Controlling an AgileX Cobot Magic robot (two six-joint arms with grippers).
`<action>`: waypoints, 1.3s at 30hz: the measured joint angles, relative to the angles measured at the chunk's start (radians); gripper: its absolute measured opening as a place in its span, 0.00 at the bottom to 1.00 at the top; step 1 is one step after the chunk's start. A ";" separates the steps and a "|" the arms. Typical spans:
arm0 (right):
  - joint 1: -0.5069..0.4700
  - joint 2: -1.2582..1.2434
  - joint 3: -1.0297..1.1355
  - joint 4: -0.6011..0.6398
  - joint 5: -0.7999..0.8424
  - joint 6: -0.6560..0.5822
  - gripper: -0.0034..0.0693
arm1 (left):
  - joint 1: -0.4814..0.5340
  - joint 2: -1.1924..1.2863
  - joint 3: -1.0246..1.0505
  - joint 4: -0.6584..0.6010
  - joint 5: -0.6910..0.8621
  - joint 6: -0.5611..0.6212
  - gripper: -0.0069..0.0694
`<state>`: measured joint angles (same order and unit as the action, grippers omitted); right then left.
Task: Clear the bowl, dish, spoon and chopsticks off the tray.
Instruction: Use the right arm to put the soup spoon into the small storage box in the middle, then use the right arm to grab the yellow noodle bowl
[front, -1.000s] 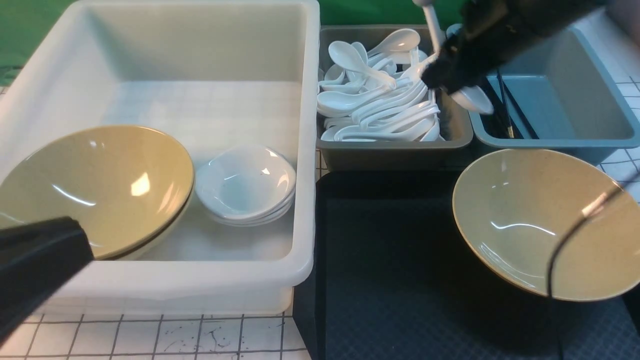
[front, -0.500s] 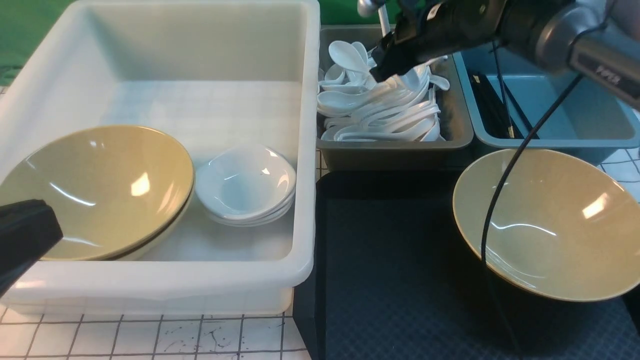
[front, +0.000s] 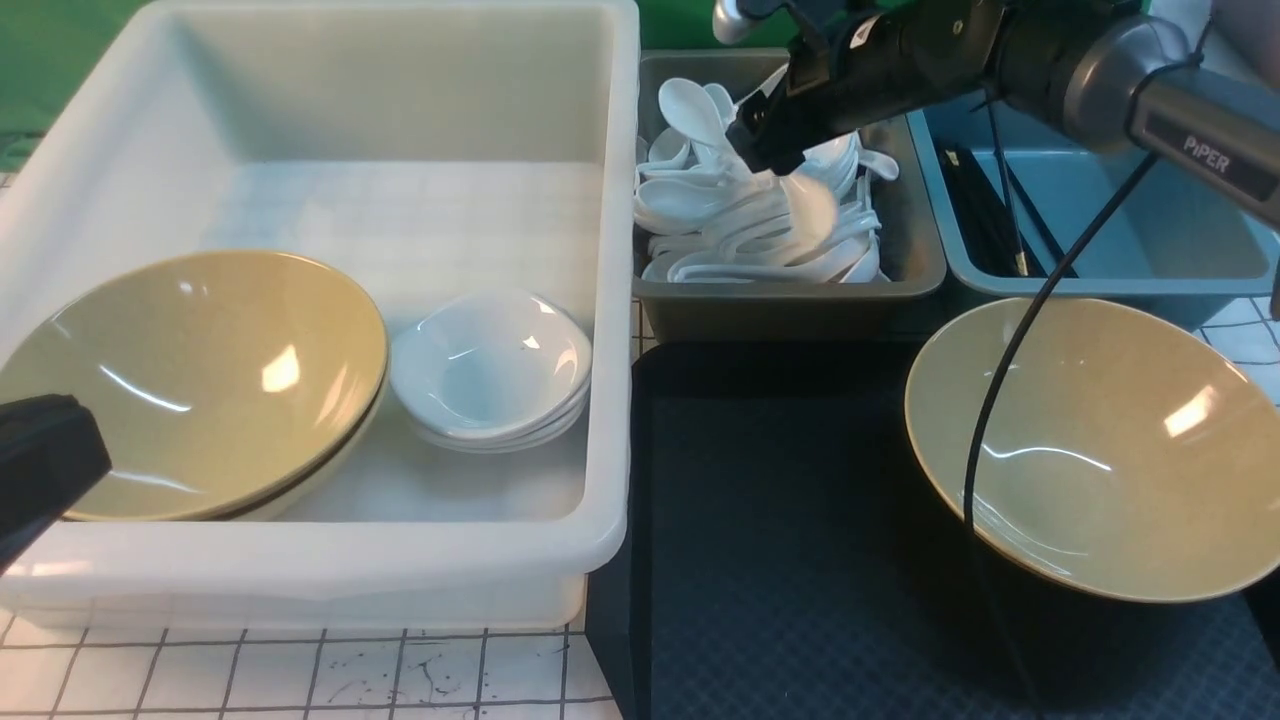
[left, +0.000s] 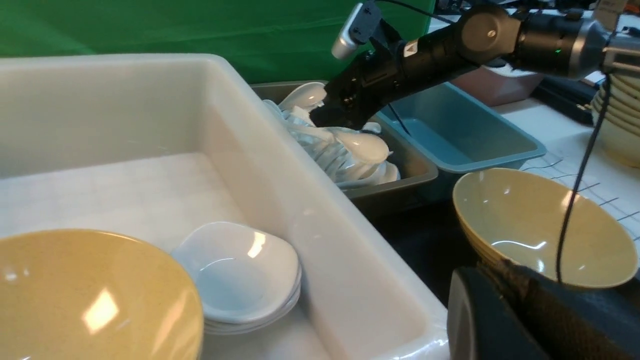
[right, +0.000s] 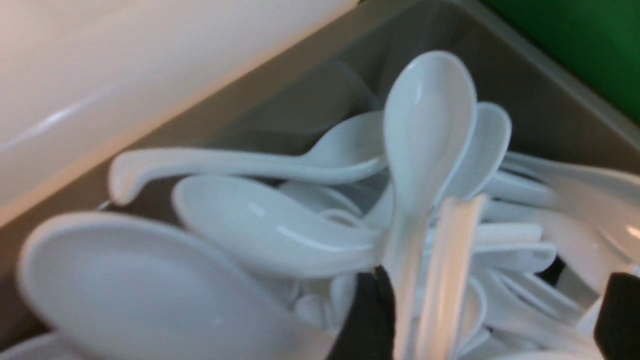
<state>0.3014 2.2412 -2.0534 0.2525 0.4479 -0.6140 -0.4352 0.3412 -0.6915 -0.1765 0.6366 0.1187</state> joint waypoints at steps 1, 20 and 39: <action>0.000 -0.014 0.000 -0.005 0.024 0.005 0.82 | 0.000 0.000 0.000 0.002 0.001 -0.006 0.09; 0.000 -0.491 -0.003 -0.096 0.722 0.224 0.11 | 0.000 0.000 0.000 -0.073 0.002 -0.040 0.09; 0.000 -0.976 0.592 -0.241 0.722 0.427 0.10 | 0.000 0.000 0.000 -0.444 0.114 0.261 0.09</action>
<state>0.3014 1.2651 -1.4617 0.0114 1.1696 -0.1874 -0.4352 0.3412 -0.6915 -0.6200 0.7507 0.3795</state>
